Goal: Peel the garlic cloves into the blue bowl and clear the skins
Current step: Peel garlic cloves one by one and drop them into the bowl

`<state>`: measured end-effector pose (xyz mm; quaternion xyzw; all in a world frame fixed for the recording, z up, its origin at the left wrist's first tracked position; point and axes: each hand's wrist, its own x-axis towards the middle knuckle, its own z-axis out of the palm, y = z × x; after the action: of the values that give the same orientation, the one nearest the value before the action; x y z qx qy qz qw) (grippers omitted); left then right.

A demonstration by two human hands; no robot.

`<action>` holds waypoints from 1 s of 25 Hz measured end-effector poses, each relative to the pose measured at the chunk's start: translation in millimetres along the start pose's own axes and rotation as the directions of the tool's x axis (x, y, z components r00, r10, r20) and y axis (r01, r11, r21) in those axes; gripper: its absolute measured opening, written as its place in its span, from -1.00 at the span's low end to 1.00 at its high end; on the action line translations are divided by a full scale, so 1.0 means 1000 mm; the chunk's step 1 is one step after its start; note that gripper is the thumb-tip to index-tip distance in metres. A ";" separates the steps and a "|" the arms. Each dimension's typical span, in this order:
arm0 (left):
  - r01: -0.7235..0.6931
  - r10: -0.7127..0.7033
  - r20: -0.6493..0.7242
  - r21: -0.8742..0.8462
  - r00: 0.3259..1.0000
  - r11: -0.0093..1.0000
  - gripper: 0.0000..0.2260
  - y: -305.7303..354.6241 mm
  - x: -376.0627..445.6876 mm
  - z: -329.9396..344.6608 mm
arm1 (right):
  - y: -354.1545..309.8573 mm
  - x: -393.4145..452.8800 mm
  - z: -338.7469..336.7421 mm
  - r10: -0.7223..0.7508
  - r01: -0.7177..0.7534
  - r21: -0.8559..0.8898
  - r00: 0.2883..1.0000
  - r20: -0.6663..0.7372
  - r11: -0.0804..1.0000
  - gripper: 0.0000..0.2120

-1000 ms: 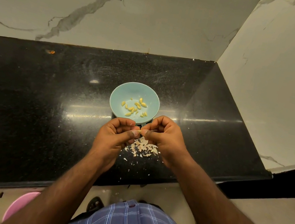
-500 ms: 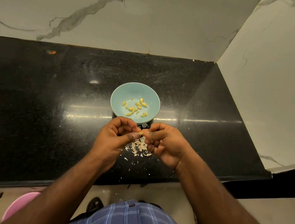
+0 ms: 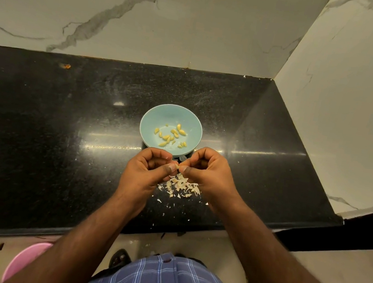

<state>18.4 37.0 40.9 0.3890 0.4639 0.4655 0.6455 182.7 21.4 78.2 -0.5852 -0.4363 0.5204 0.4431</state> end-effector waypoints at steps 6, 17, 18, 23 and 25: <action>-0.036 0.035 0.013 0.092 0.999 0.995 -0.75 0.000 -0.002 0.000 | 0.012 0.004 -0.001 -0.103 0.087 -0.305 0.994 -0.036 0.949 -0.75; 0.033 -0.035 -0.029 -0.071 0.999 0.997 -0.78 0.004 -0.004 0.004 | 0.015 -0.004 0.005 -0.260 0.231 -0.272 0.962 -0.079 0.934 -0.83; 0.033 -0.036 -0.030 -0.076 0.999 0.997 -0.77 0.004 -0.004 0.003 | 0.016 -0.002 0.003 -0.203 0.186 -0.162 0.974 -0.097 0.969 -0.82; 0.038 -0.042 -0.054 -0.085 0.998 0.996 -0.74 0.002 -0.003 0.000 | 0.024 0.006 -0.011 -0.160 0.120 -0.283 0.979 -0.126 0.952 -0.82; 0.044 -0.050 -0.066 -0.099 0.997 0.994 -0.74 0.002 -0.001 -0.002 | 0.029 0.007 -0.013 -0.161 0.102 -0.409 0.980 -0.113 0.907 -0.83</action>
<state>16.1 36.2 42.4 0.3299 0.4715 0.4853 0.6583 197.5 20.6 49.2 -0.6688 -0.5389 0.3449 0.3784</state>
